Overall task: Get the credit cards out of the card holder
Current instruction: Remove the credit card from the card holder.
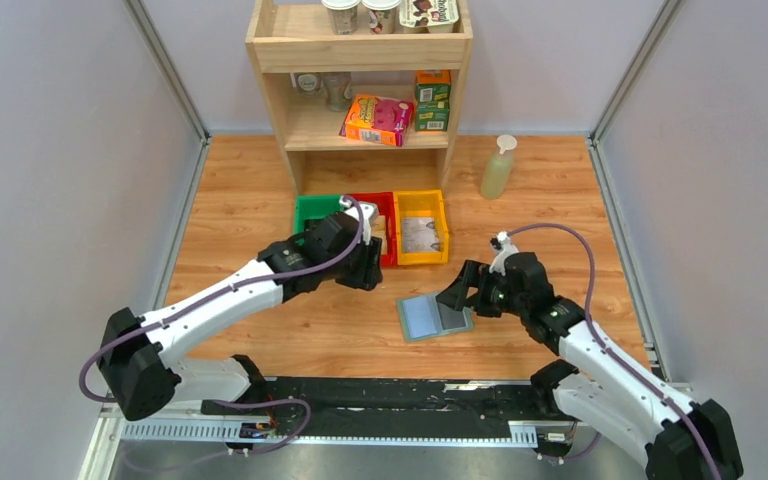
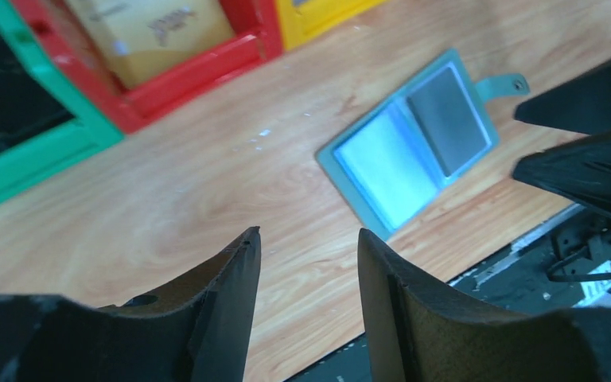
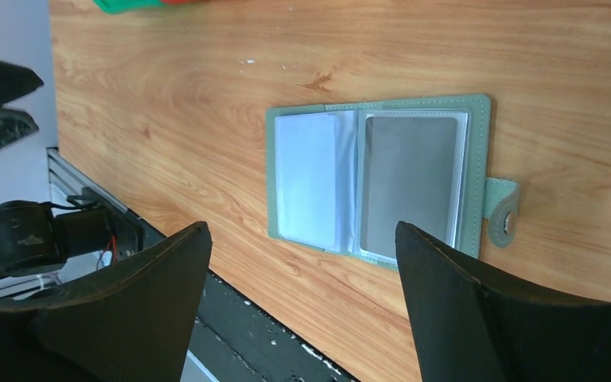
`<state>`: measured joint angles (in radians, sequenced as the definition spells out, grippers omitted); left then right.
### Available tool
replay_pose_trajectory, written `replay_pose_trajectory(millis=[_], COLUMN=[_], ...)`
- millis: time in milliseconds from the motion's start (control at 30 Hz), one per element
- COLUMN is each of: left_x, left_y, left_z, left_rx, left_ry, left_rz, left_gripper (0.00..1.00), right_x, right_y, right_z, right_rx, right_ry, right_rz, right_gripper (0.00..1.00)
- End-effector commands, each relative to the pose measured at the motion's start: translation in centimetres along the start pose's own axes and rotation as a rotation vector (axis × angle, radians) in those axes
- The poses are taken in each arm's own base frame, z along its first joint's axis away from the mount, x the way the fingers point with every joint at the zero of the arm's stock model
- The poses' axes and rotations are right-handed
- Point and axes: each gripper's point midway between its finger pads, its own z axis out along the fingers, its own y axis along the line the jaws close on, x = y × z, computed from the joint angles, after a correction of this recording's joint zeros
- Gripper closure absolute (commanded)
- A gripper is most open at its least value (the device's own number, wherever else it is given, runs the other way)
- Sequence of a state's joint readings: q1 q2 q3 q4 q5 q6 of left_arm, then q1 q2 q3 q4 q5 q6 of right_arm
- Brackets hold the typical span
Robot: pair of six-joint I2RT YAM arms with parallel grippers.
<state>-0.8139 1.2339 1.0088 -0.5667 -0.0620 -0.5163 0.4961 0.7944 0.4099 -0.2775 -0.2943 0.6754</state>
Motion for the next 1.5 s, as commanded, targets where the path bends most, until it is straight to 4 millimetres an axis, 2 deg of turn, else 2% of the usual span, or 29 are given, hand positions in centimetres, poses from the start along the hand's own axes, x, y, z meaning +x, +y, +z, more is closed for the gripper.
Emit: replay_pose_trajectory(millis=[0, 100, 267, 300, 367, 600, 733, 833, 1067, 1233, 1333, 1367, 1467], left_x=[-0.8, 1.0, 4.0, 3.8, 4.7, 8.1, 9.8, 10.5, 10.5, 10.2, 9.7, 9.6, 9.1], left_y=[-4.1, -6.4, -8.8, -9.3, -9.7, -8.5, -7.8, -7.7, -7.5, -7.2, -7.1, -6.6, -6.5], left_z=[1.4, 3.5, 6.8, 7.1, 8.2, 11.1, 12.1, 12.5, 12.5, 12.0, 11.4, 11.5, 11.1], left_rx=[0.104, 0.150, 0.189, 0.202, 0.208, 0.149, 0.125, 0.118, 0.114, 0.101, 0.102, 0.077, 0.078], left_ry=[-0.091, -0.045, 0.054, 0.050, 0.083, 0.186, 0.228, 0.244, 0.243, 0.220, 0.199, 0.182, 0.153], left_rz=[-0.099, -0.101, -0.079, -0.079, -0.075, -0.085, -0.109, -0.118, -0.122, -0.129, -0.143, -0.144, -0.162], left_gripper=[0.43, 0.43, 0.43, 0.43, 0.43, 0.45, 0.50, 0.55, 0.61, 0.62, 0.62, 0.62, 0.61], right_x=[-0.8, -0.2, 1.3, 1.4, 1.7, 2.7, 2.7, 2.3, 1.6, 1.1, 1.2, 1.2, 1.9], right_y=[0.1, -1.6, -3.3, -3.7, -4.1, -4.7, -3.8, -2.6, 0.2, 2.5, 4.0, 4.2, 4.6], right_z=[0.7, 1.4, 2.4, 2.6, 2.8, 3.3, 3.4, 3.4, 2.7, 2.2, 2.4, 2.5, 3.1], right_rx=[0.065, 0.153, 0.236, 0.257, 0.272, 0.289, 0.245, 0.198, 0.115, 0.050, -0.003, -0.013, -0.023], right_ry=[0.019, 0.068, 0.142, 0.146, 0.158, 0.197, 0.200, 0.196, 0.185, 0.178, 0.177, 0.182, 0.207], right_rz=[-0.047, -0.038, -0.030, -0.029, -0.026, -0.023, -0.026, -0.031, -0.062, -0.096, -0.109, -0.109, -0.112], right_gripper=[0.14, 0.16, 0.19, 0.20, 0.20, 0.22, 0.25, 0.28, 0.34, 0.34, 0.32, 0.32, 0.31])
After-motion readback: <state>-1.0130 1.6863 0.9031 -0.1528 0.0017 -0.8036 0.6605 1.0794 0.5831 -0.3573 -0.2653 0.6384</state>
